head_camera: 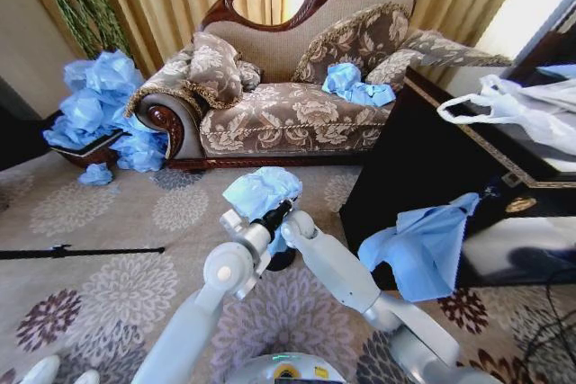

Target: Place a garbage bag over the trash bin.

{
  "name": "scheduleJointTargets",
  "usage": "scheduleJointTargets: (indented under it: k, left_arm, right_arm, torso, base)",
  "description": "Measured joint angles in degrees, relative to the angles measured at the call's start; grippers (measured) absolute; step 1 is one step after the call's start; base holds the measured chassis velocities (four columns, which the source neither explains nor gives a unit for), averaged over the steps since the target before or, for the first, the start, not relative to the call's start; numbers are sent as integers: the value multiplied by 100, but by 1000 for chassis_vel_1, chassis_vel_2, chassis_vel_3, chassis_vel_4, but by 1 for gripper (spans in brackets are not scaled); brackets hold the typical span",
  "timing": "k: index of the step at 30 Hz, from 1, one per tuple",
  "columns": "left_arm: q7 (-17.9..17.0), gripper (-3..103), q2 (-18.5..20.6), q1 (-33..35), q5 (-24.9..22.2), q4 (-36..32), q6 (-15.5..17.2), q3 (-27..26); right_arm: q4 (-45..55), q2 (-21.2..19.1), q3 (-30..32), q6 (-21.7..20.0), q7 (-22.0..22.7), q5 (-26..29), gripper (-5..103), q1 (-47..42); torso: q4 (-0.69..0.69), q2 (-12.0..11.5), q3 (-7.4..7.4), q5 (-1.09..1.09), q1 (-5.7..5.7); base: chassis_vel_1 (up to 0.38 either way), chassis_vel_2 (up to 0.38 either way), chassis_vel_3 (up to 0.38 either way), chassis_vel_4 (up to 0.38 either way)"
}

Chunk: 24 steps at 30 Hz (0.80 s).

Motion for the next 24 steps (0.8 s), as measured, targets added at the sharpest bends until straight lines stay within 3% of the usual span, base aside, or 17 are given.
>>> scheduleJointTargets:
  k: [24]
  left_arm:
    - [116, 0, 9, 441, 108, -599, -26, 98]
  right_arm:
    - [-939, 259, 320, -166, -204, -557, 0, 323]
  torso:
    - [-1, 0, 0, 0, -1]
  base:
    - [0, 0, 0, 0]
